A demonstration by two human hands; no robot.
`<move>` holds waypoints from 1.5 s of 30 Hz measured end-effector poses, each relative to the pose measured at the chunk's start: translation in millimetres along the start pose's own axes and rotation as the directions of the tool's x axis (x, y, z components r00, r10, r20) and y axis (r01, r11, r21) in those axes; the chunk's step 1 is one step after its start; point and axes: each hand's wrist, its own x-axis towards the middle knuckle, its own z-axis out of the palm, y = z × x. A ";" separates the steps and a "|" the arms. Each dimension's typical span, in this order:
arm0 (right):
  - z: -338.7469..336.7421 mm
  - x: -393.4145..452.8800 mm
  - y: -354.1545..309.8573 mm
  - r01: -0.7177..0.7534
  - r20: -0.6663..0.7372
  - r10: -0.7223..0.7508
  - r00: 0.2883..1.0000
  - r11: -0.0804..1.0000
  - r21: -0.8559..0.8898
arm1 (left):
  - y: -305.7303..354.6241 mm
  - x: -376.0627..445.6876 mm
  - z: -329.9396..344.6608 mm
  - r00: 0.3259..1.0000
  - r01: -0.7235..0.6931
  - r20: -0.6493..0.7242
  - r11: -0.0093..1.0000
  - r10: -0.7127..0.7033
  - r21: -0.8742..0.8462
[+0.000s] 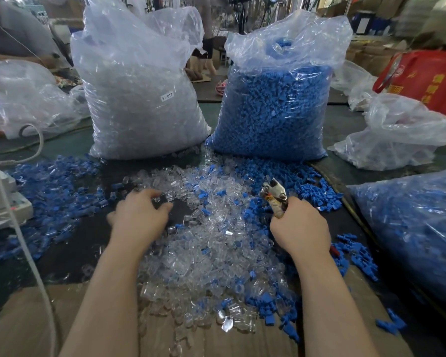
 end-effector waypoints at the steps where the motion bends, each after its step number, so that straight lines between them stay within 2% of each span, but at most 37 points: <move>1: 0.1 -0.8 -0.4 -0.002 0.021 0.002 1.000 1.000 -0.019 | 6.1 -3.4 2.9 0.996 -0.058 0.068 0.996 0.063 -0.074; 4: 1.0 -1.5 -1.7 0.003 0.077 0.002 0.997 0.998 -0.055 | 25.6 -15.1 12.6 0.947 -0.191 0.223 0.963 0.231 -0.189; 6: 1.8 -0.8 -2.9 0.006 0.080 -0.002 0.997 0.999 -0.053 | 34.4 -18.8 18.5 0.932 -0.236 0.239 0.956 0.273 -0.174; 9: 3.4 0.2 -4.0 0.031 0.078 -0.026 0.997 0.998 -0.059 | 36.3 -18.5 20.8 0.944 -0.232 0.196 0.956 0.266 -0.179; 12: 4.6 0.5 -3.5 0.033 0.061 -0.029 0.998 0.997 -0.064 | 31.1 -16.7 19.8 0.962 -0.166 0.167 0.950 0.215 -0.265; 17: 5.3 1.7 -3.9 0.002 -0.037 -0.002 0.999 1.000 0.005 | 29.3 -17.5 18.5 0.982 -0.122 0.088 0.911 0.170 -0.393; 20: 3.6 3.3 -5.7 0.010 -0.085 0.000 0.996 0.994 0.112 | 32.5 -17.8 17.8 0.987 -0.124 0.032 0.860 0.161 -0.495; 23: 1.4 2.9 -9.1 0.079 -0.122 -0.051 0.991 0.968 0.239 | 35.4 -18.1 18.2 0.986 -0.118 0.024 0.806 0.162 -0.580; 26: 0.3 1.6 -11.9 0.164 -0.136 -0.130 0.982 0.944 0.287 | 37.7 -19.6 18.2 0.982 -0.121 0.027 0.731 0.187 -0.672; 30: 2.0 0.6 -13.8 0.208 -0.135 -0.171 0.976 0.917 0.341 | 44.2 -23.0 16.9 0.969 -0.101 0.064 0.619 0.238 -0.779; 34: 1.5 -0.5 -19.1 0.269 -0.181 -0.204 0.962 0.825 0.498 | 56.1 -30.3 14.7 0.965 -0.053 0.083 0.497 0.248 -0.866; 38: -3.5 -7.7 -25.3 0.316 -0.192 -0.257 0.947 0.643 0.698 | 68.2 -40.2 15.5 0.950 0.020 0.140 0.392 0.281 -0.920; 41: -5.4 -11.5 -28.6 0.308 -0.176 -0.279 0.944 0.558 0.771 | 75.0 -46.4 17.9 0.933 0.038 0.159 0.353 0.322 -0.935; 45: -4.0 -12.9 -30.7 0.325 -0.171 -0.315 0.934 0.545 0.773 | 80.0 -49.8 22.4 0.939 0.031 0.140 0.328 0.315 -0.944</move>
